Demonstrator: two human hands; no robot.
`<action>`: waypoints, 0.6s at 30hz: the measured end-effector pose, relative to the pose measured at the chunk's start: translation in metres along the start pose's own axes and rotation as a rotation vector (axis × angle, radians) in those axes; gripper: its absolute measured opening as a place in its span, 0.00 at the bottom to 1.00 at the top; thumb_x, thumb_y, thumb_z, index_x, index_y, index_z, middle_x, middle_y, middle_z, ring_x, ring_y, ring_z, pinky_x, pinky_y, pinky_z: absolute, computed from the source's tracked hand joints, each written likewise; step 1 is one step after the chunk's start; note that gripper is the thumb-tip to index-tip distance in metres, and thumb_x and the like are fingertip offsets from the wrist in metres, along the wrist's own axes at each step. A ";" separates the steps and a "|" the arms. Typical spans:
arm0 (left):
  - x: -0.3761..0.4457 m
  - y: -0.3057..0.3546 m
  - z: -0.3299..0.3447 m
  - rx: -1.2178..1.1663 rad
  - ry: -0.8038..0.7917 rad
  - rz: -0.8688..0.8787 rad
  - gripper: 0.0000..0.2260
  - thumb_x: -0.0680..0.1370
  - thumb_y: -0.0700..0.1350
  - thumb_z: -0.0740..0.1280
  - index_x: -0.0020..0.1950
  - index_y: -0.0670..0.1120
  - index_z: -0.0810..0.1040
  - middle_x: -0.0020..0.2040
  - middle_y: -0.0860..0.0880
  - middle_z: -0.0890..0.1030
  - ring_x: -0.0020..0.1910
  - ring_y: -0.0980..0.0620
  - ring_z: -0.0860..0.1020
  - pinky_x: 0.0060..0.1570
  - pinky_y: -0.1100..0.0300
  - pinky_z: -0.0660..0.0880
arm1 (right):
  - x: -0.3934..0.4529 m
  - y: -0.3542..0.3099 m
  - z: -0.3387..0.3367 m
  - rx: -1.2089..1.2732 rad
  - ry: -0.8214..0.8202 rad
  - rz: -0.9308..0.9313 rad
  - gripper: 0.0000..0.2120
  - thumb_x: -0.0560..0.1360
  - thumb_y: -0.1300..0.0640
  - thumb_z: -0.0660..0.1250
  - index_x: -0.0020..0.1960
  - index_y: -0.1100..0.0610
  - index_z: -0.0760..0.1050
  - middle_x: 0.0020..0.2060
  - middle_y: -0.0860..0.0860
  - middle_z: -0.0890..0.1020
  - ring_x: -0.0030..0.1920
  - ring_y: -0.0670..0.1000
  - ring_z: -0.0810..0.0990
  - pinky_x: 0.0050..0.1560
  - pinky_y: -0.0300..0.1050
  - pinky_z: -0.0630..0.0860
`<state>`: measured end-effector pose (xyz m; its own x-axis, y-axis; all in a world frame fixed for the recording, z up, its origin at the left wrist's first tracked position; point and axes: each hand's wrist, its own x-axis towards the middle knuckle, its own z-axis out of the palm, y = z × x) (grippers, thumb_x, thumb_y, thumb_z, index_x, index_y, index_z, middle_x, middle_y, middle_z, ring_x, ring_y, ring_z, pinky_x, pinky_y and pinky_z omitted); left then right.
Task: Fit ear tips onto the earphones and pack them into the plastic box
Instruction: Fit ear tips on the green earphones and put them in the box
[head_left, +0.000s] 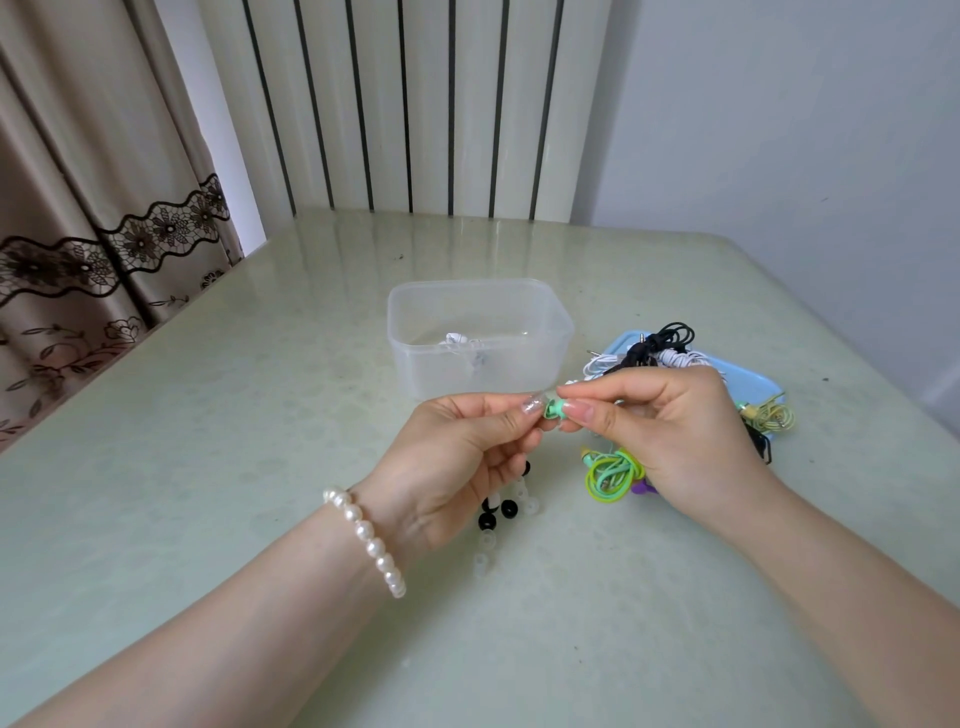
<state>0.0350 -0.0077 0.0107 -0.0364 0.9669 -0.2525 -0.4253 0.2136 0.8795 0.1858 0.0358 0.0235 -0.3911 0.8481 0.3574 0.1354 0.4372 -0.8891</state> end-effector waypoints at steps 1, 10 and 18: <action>0.000 0.000 0.000 0.001 -0.003 -0.001 0.05 0.68 0.39 0.68 0.35 0.42 0.83 0.34 0.48 0.83 0.28 0.59 0.76 0.31 0.68 0.73 | 0.000 0.000 0.000 -0.014 -0.001 0.000 0.05 0.64 0.54 0.70 0.39 0.50 0.81 0.33 0.48 0.85 0.33 0.64 0.79 0.29 0.56 0.75; -0.001 -0.002 0.001 -0.040 -0.018 -0.001 0.05 0.70 0.36 0.67 0.41 0.39 0.83 0.38 0.45 0.84 0.33 0.56 0.80 0.35 0.67 0.75 | -0.001 0.001 0.001 -0.071 0.014 0.011 0.09 0.70 0.65 0.70 0.38 0.52 0.80 0.29 0.46 0.82 0.22 0.39 0.74 0.23 0.27 0.66; -0.002 -0.006 0.005 -0.094 -0.028 0.009 0.06 0.72 0.35 0.65 0.42 0.38 0.82 0.38 0.47 0.84 0.36 0.57 0.81 0.39 0.67 0.77 | -0.002 0.016 0.008 -0.212 0.168 -0.077 0.10 0.68 0.58 0.72 0.36 0.42 0.78 0.30 0.54 0.83 0.30 0.59 0.79 0.33 0.50 0.76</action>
<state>0.0420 -0.0100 0.0074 -0.0163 0.9725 -0.2323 -0.5081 0.1920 0.8396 0.1814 0.0387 0.0058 -0.2532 0.8401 0.4797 0.3054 0.5399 -0.7844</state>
